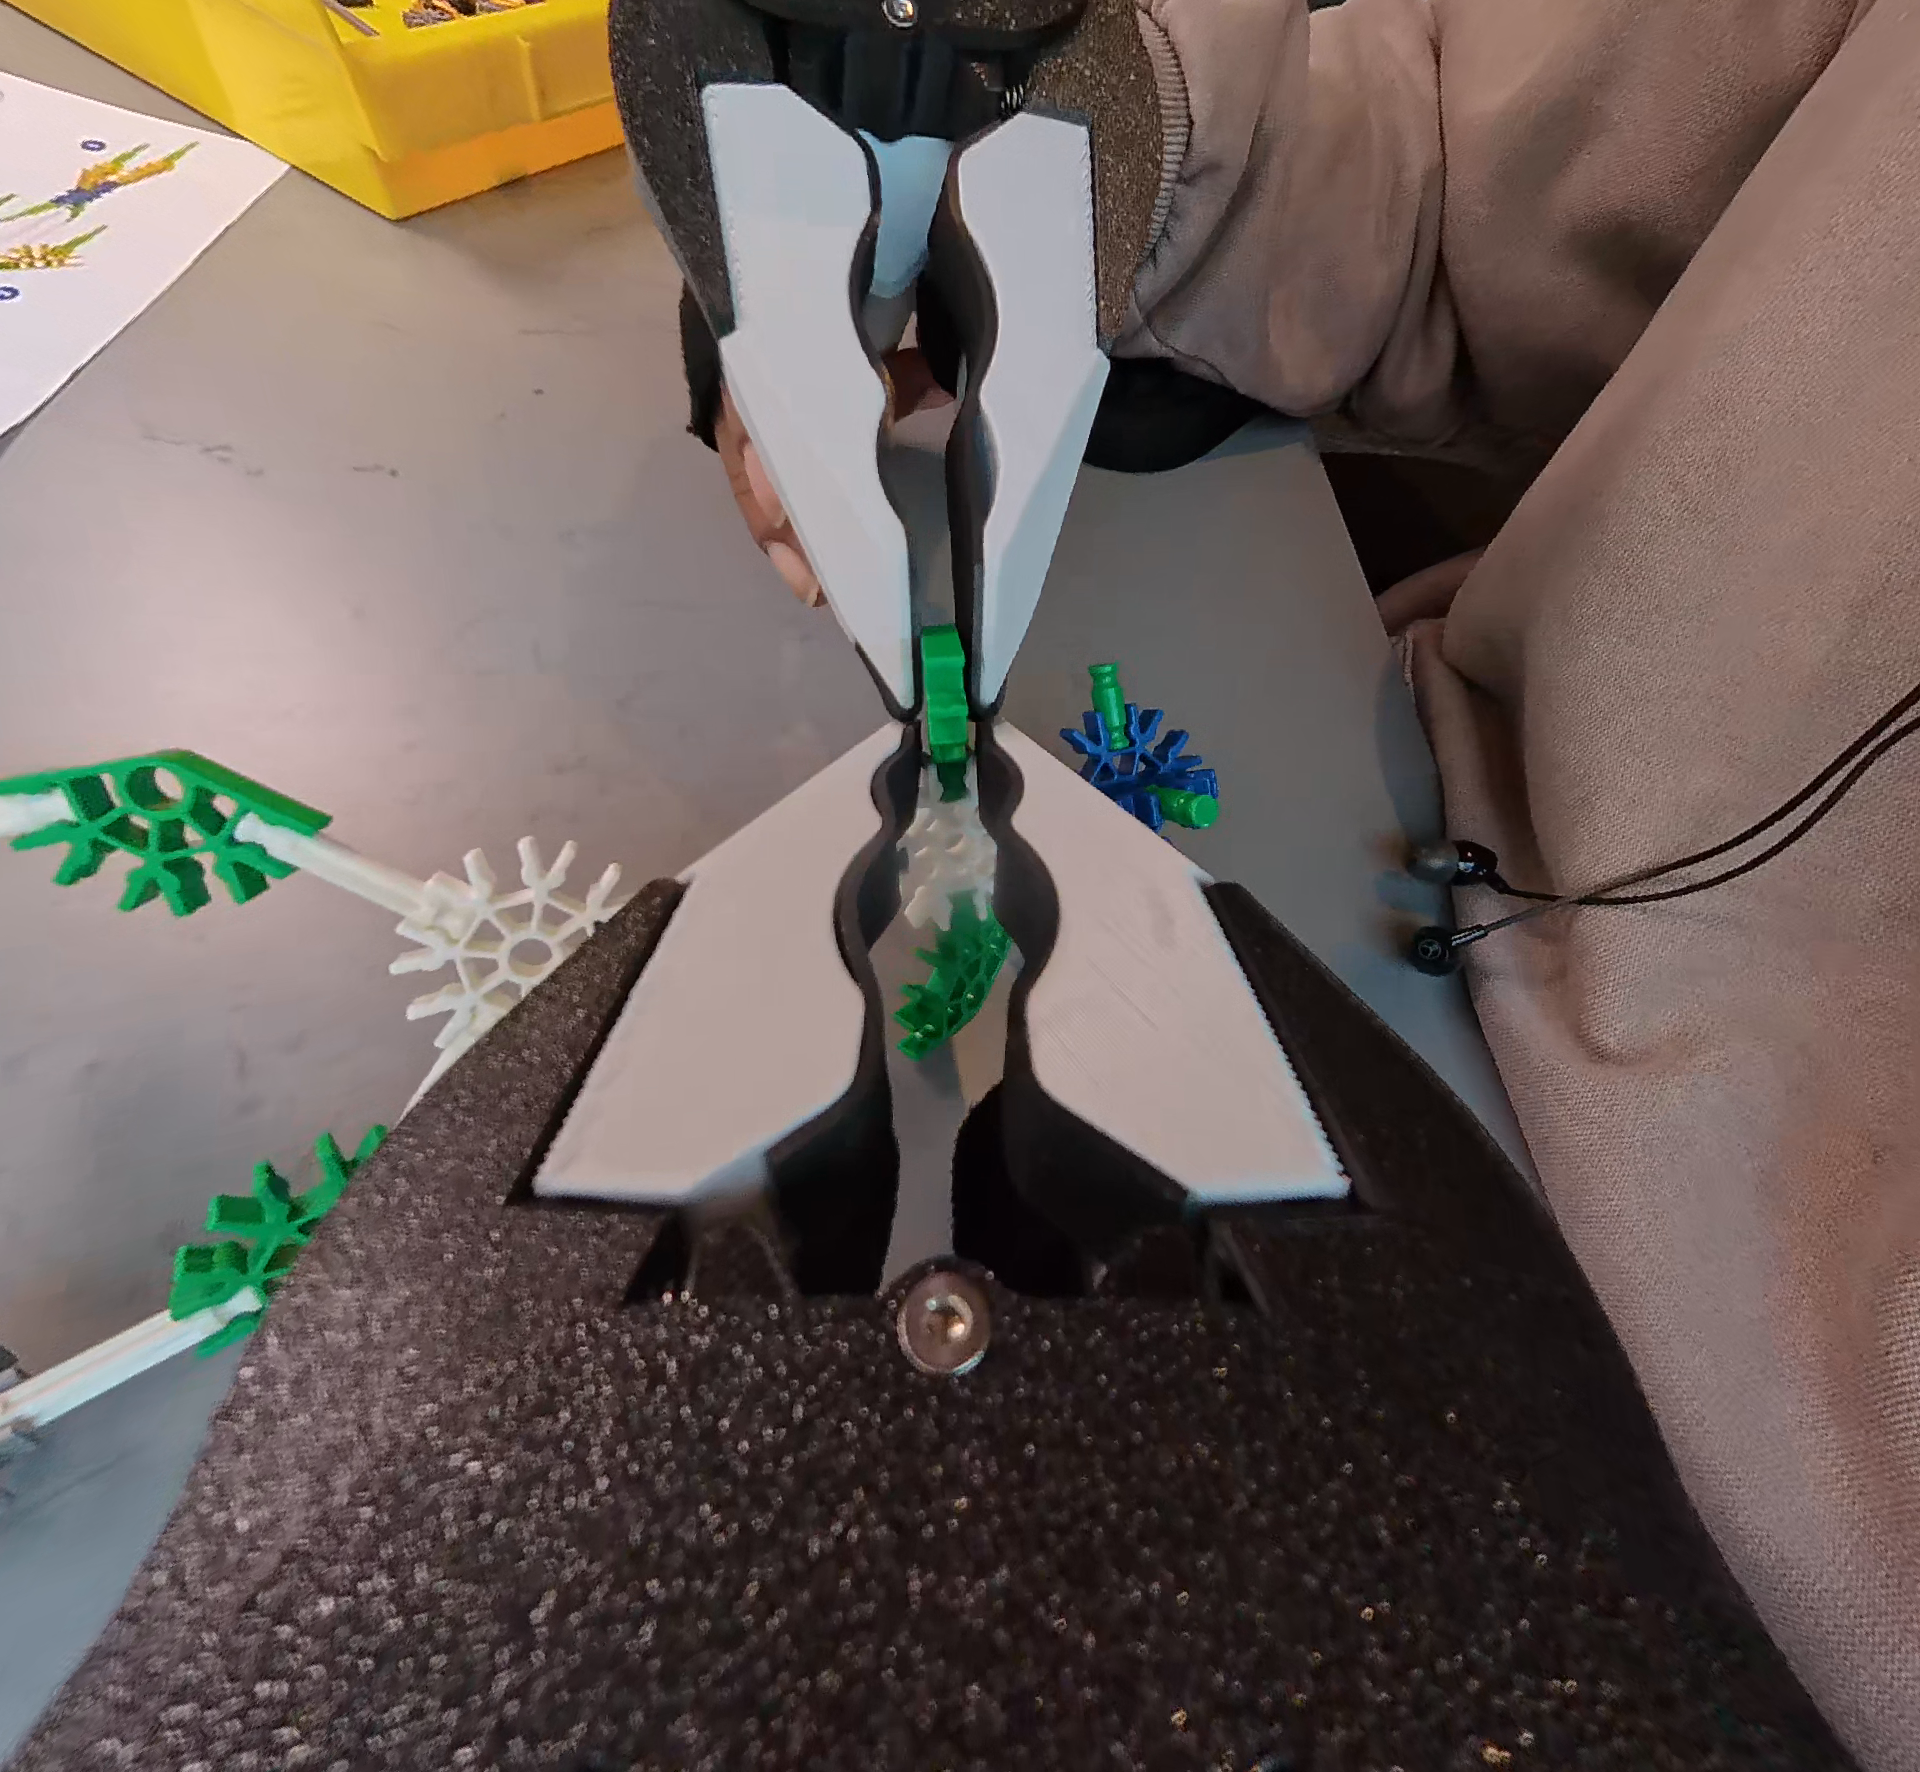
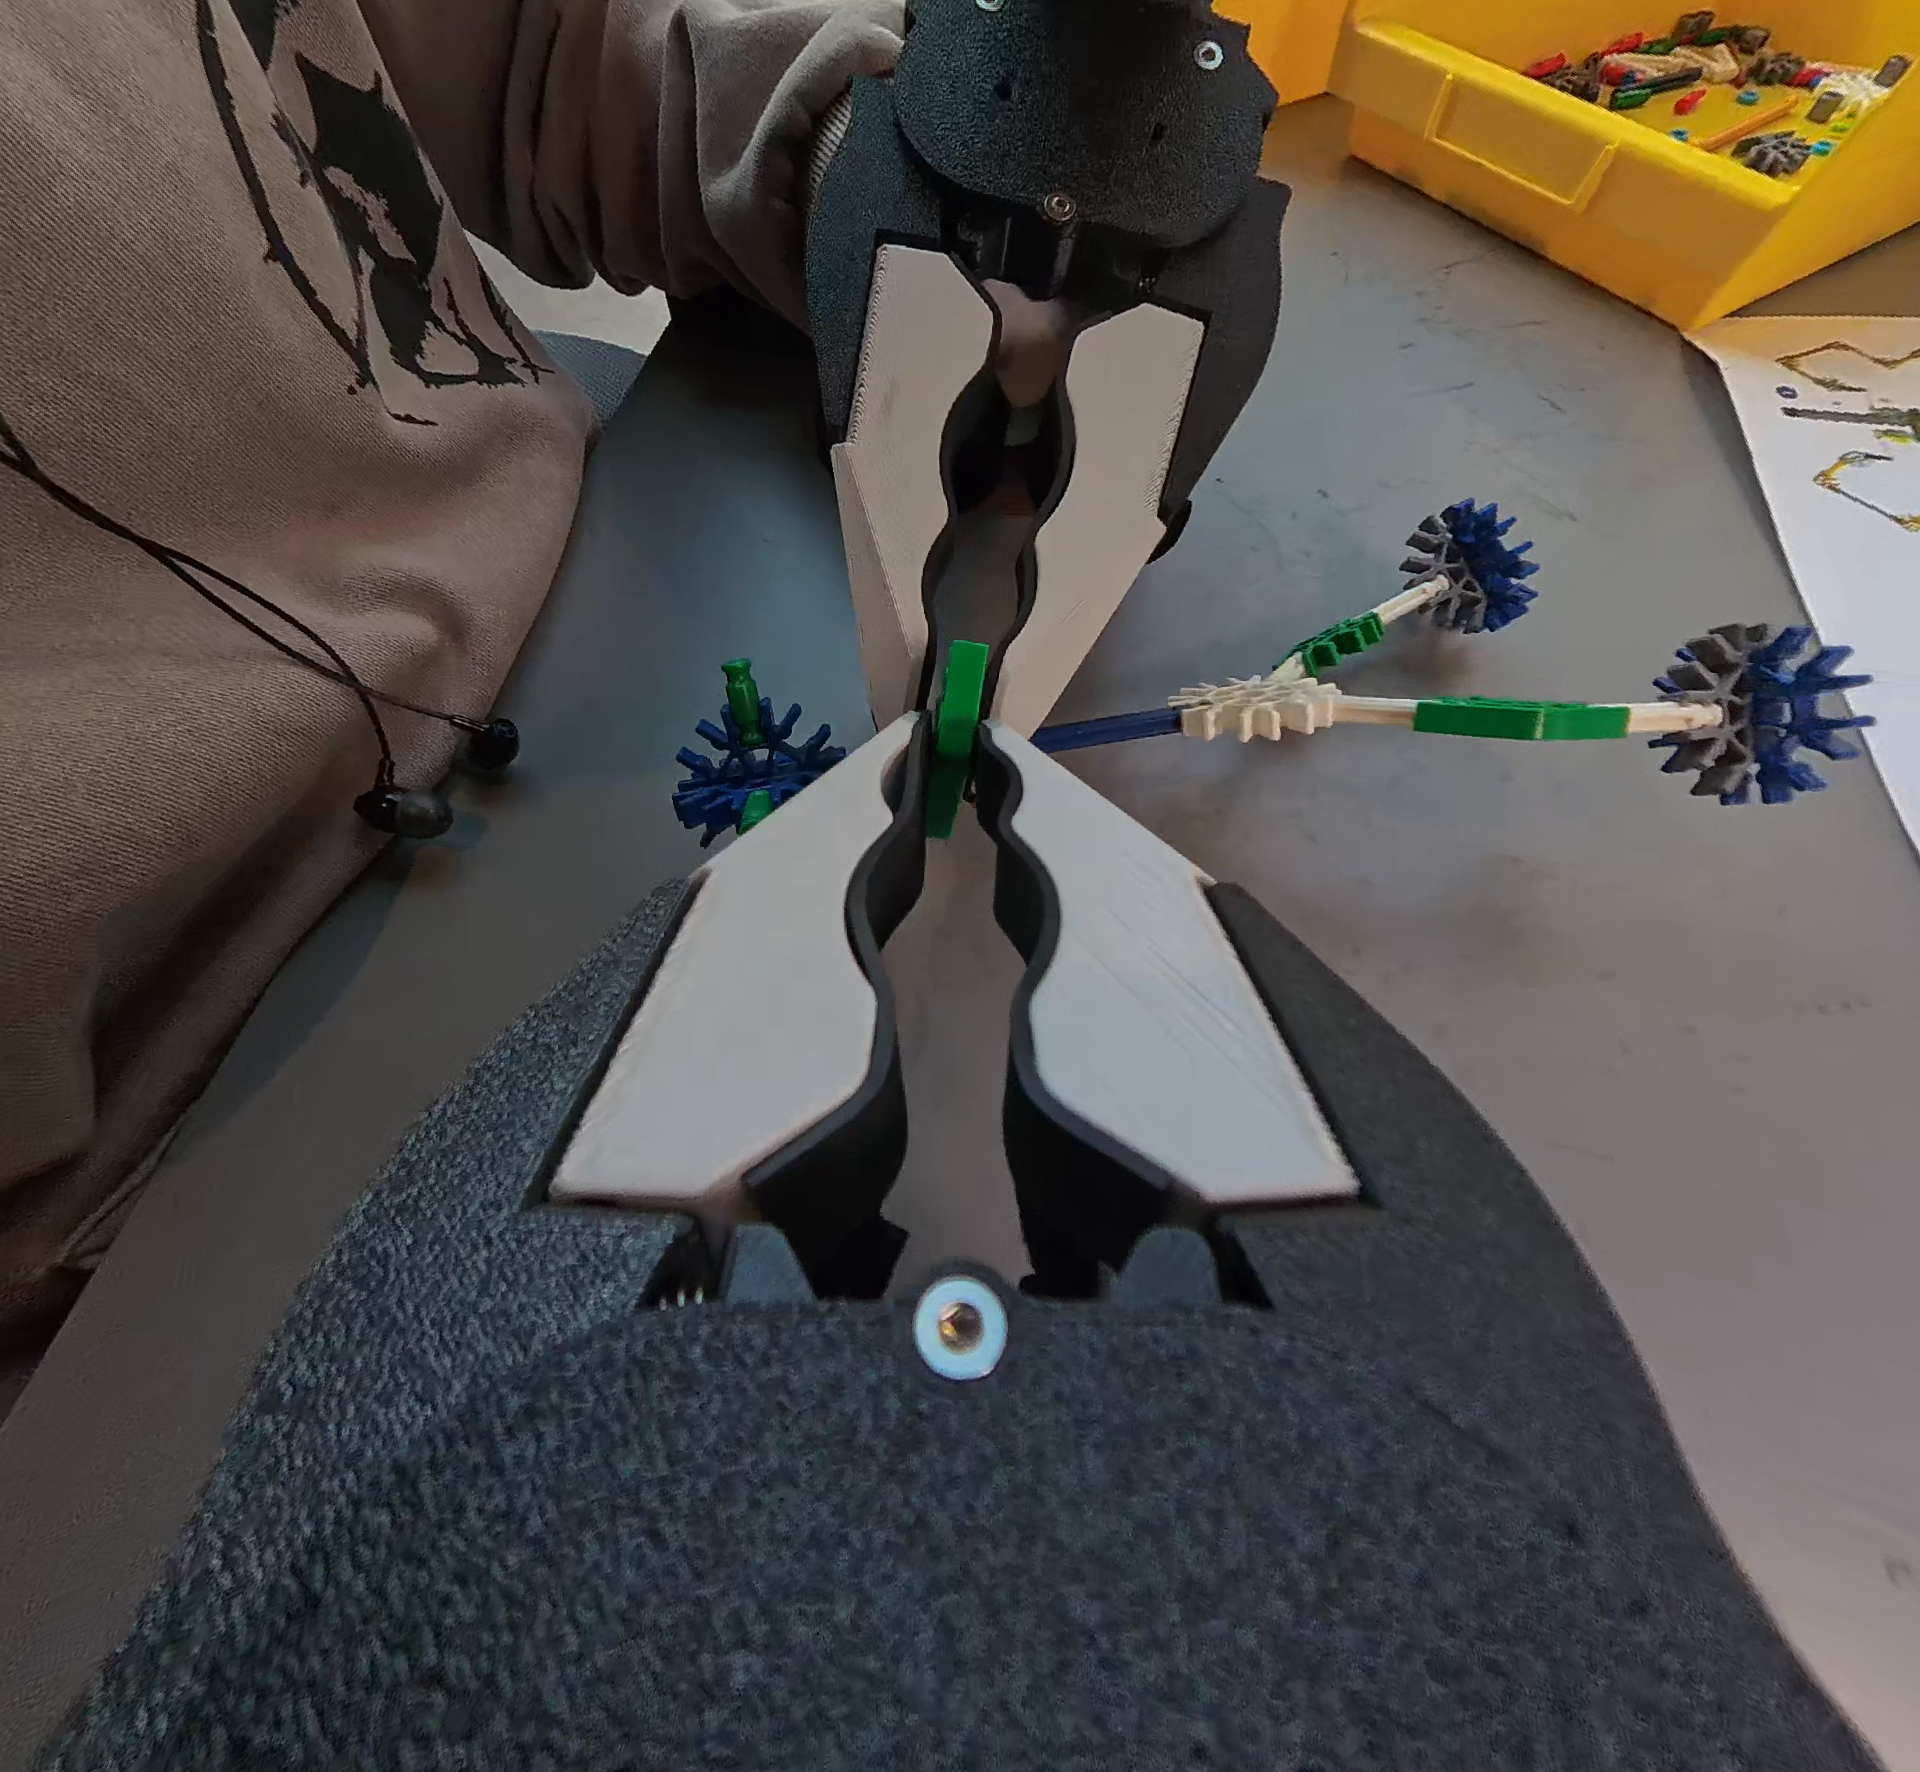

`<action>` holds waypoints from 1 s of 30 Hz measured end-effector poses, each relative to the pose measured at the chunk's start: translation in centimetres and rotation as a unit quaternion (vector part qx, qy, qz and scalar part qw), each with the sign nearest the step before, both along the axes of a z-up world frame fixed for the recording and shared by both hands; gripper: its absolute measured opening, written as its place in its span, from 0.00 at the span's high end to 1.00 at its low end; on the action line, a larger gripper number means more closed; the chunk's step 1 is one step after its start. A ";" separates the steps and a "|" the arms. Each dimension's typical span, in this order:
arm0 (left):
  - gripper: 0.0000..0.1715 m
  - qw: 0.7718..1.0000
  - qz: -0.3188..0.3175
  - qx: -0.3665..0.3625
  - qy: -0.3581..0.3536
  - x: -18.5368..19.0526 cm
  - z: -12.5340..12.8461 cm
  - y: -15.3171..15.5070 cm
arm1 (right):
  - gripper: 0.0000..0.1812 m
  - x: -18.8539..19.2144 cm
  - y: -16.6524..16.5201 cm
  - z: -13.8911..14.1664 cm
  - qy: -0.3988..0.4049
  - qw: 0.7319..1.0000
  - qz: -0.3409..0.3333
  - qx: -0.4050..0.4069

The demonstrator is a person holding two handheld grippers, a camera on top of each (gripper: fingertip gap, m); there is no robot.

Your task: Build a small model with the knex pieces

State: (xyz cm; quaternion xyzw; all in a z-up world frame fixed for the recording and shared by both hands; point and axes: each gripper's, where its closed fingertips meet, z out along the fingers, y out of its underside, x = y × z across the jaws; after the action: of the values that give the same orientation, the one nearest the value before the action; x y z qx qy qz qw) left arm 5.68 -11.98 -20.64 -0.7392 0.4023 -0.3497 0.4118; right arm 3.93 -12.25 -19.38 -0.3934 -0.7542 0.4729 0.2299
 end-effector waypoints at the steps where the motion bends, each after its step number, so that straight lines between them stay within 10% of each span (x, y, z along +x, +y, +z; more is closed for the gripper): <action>1: 0.94 1.000 0.001 -0.001 -0.001 0.0 0.0 0.0 | 0.96 0.0 0.1 0.0 0.001 1.000 -0.003 0.009; 21: 0.81 1.000 0.025 -0.003 0.007 -0.5 -0.3 0.7 | 0.97 -0.1 0.9 0.3 0.023 0.999 -0.009 0.024; 30: 0.88 0.990 0.136 -0.013 0.023 -2.7 -0.6 3.7 | 0.97 -2.4 3.9 -0.1 0.029 0.986 -0.129 0.105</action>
State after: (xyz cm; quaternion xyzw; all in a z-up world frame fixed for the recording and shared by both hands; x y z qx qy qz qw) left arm 3.02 -8.28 -21.24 -0.8002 0.3026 -0.2789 0.4363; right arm 1.57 -8.31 -19.46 -0.4468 -0.7355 0.3692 0.3509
